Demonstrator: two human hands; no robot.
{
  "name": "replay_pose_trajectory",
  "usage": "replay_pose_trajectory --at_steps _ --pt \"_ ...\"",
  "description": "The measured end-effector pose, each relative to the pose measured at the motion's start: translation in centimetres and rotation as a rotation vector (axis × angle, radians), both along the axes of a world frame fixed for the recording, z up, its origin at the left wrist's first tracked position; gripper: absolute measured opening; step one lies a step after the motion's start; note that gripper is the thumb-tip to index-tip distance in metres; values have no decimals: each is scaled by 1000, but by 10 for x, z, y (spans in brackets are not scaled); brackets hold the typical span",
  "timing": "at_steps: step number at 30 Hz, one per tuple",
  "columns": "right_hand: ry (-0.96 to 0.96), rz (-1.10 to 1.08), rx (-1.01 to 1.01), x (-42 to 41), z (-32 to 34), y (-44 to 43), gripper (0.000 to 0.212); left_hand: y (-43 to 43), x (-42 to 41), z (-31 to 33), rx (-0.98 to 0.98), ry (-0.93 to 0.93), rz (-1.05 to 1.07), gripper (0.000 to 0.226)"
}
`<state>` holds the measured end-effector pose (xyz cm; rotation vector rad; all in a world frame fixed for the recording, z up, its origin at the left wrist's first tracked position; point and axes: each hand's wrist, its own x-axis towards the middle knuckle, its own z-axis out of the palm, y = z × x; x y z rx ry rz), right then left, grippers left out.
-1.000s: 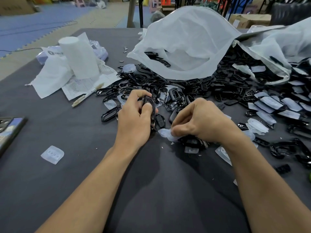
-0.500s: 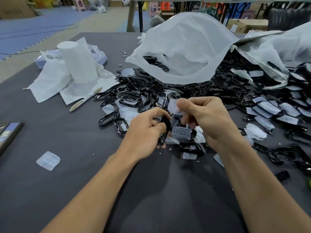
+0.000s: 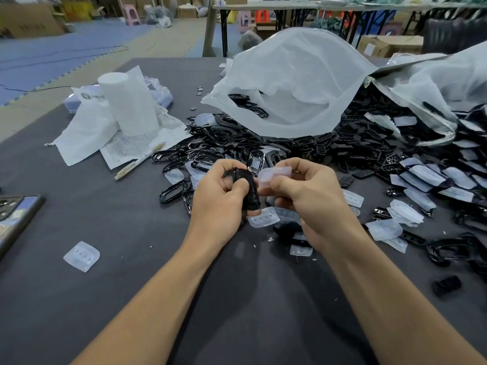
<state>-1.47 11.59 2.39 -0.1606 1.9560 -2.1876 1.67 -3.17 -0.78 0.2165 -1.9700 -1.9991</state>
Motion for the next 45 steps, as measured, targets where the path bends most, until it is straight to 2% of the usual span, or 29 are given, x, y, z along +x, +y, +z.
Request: replay_pose_trajectory --at_steps 4,9,13,16,21,25,27,31,37,45 --pt "-61 9 -110 2 1 -3 26 1 0 -1 0 -4 5 32" --pt "0 -42 -54 4 0 -8 22 1 0 -3 -140 9 31 23" --pt "44 -21 -48 7 -1 -13 21 2 -2 -3 -139 6 28 22" --pt "32 10 -2 8 -3 -15 18 4 -1 2 24 21 -41 12" --pt "219 -180 410 9 -10 -18 9 8 2 7 276 -26 -87 19" --pt "329 -279 479 9 -12 -21 27 11 3 10 507 -88 -137 26" --pt "339 -269 519 6 -13 -21 28 10 4 10 617 -87 -197 36" --pt "332 -228 534 1 -15 -19 25 5 3 11 749 -76 -274 37" --pt "394 -269 562 1 -16 -19 27 5 2 8 770 -38 -313 56" --pt "384 -315 610 2 -16 -21 34 9 -1 7 690 -15 -236 41"
